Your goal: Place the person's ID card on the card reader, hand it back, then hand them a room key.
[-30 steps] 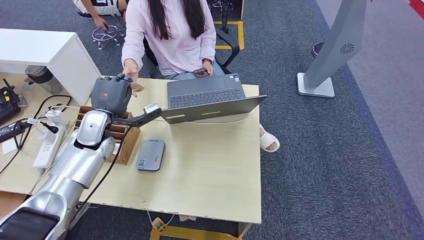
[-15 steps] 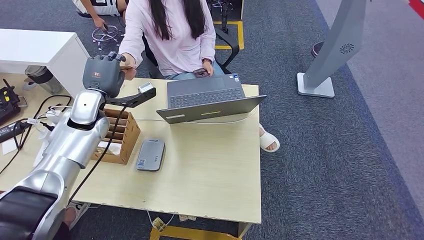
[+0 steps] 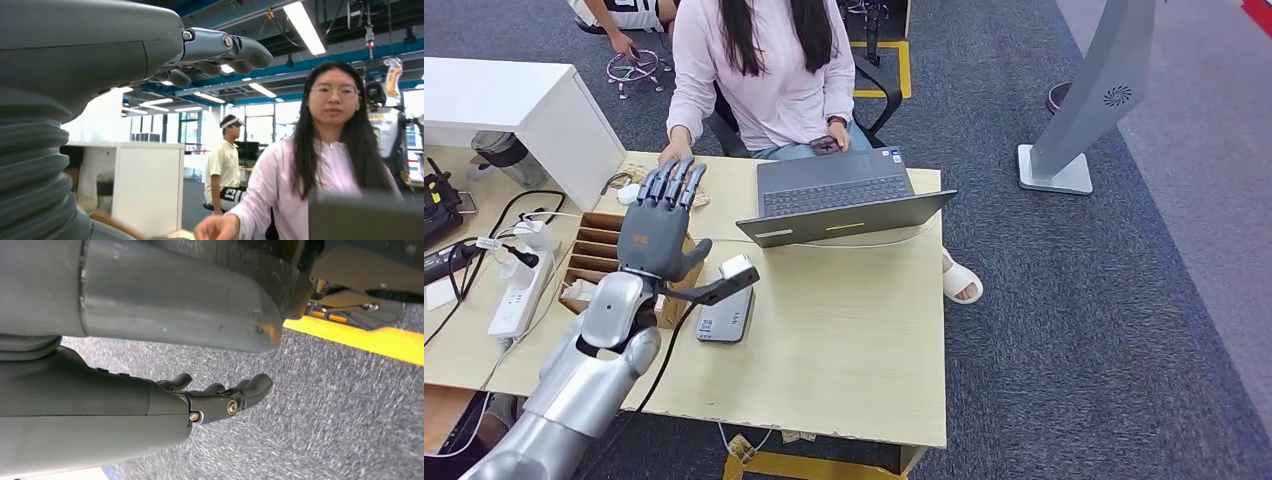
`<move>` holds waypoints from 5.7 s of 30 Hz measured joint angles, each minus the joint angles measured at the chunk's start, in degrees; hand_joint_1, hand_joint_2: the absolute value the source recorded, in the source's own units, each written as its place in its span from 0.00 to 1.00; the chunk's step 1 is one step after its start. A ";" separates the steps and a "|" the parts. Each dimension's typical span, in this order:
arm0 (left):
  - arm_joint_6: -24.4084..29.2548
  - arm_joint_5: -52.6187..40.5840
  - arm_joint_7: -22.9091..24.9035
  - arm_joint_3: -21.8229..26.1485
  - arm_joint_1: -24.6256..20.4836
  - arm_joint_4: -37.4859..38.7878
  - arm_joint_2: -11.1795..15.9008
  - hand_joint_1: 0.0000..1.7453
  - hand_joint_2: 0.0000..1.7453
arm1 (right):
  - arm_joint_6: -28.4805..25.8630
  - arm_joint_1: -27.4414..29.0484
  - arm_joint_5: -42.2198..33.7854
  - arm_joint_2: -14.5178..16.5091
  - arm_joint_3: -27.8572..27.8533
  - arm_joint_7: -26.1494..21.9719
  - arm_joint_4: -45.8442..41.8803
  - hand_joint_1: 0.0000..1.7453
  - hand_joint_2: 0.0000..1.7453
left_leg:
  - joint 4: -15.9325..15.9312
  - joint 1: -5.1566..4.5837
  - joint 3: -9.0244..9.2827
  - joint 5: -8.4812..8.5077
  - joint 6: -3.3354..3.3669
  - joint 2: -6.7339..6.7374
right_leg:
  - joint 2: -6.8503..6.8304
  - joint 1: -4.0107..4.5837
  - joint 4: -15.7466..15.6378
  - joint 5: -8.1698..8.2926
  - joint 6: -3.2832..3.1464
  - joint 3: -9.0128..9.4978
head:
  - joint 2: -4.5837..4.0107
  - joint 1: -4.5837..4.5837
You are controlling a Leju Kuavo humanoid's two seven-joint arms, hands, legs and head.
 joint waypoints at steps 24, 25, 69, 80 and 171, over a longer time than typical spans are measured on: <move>-11.15 0.11 0.66 12.62 22.79 -15.61 7.66 0.00 1.00 | -0.39 0.54 -0.56 0.47 -2.48 -0.81 0.05 0.00 0.00 | -0.02 0.03 -0.07 0.12 -0.02 -0.13 | -0.17 0.03 0.01 0.00 -0.03 -0.03 | 0.00 0.00; -11.55 0.08 0.80 12.80 22.29 -14.94 7.81 0.00 1.00 | -0.39 0.53 -0.52 0.47 -2.48 -0.95 0.05 0.00 0.00 | -0.02 0.03 -0.07 0.12 -0.02 -0.13 | -0.17 0.03 0.01 0.00 -0.02 -0.04 | 0.00 -0.01; -11.05 0.19 0.72 15.27 16.25 -3.09 7.95 0.00 1.00 | 0.45 0.38 0.58 0.47 -2.48 -1.26 0.05 0.00 0.00 | -0.01 0.03 -0.07 0.12 -0.02 -0.13 | -0.16 0.03 0.01 0.00 -0.02 -0.06 | 0.00 0.00; -11.01 -0.19 0.64 15.13 15.23 -2.24 6.86 0.00 1.00 | 0.63 0.35 0.60 0.47 -2.48 -1.27 0.05 0.00 0.00 | -0.01 0.03 -0.07 0.12 -0.03 -0.12 | -0.14 0.03 0.01 0.00 -0.03 -0.06 | 0.00 0.00; -0.67 3.17 -0.54 3.68 -18.35 15.04 3.63 0.00 1.00 | 2.52 -0.24 2.76 0.47 -3.94 -0.55 0.05 0.00 0.00 | 0.00 0.03 -0.10 0.25 -0.05 -0.04 | -0.08 0.04 0.03 0.20 -0.13 -0.12 | 0.00 0.00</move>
